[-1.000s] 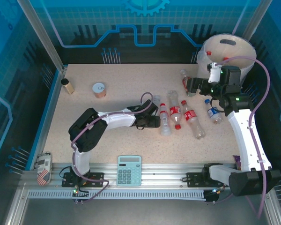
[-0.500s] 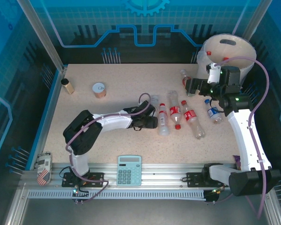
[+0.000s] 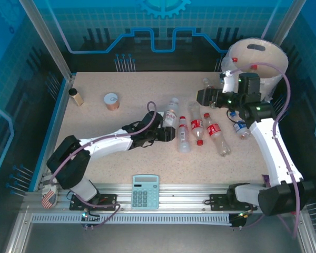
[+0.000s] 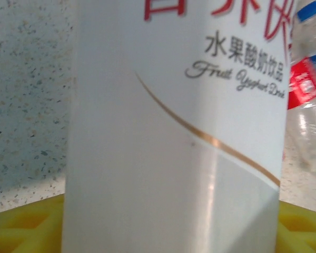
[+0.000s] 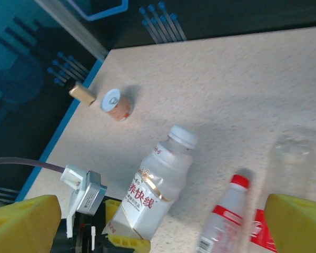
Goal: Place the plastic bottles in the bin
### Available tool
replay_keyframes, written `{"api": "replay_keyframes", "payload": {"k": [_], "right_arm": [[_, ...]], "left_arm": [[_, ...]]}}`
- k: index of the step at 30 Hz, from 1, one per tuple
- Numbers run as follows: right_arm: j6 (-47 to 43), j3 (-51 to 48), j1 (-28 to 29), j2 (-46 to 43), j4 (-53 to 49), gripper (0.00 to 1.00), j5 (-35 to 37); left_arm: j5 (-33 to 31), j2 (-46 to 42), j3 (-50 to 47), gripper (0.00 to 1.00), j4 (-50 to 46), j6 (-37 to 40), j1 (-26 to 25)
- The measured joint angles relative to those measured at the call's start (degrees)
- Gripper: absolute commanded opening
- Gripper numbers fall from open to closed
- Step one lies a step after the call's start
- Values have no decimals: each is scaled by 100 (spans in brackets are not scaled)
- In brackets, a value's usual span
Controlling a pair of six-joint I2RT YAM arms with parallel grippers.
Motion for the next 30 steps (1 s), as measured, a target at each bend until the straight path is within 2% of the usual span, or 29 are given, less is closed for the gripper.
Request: {"api": "replay_keyframes", "payload": {"k": [7,14,20,26,30], "right_arm": [[686,-393,492,999,999,100,-505],[1123,-656,852,1541,1600,99,-649],[1335,-741,1110,1637,1827,89,-723],[1567,-844,1117,1696,2094,66,-787],[1589,-863,1115,1698,2166,62,-782]], "left_arm": [[330,-509,-535,62,765,146,9],[542,-549,-835,62,1366,144,9],[597,-549,-859,62,1543,142,9],[599,-546,-890,62,1670,140,9],[599,-546,-892,65,1672,142,11]]}}
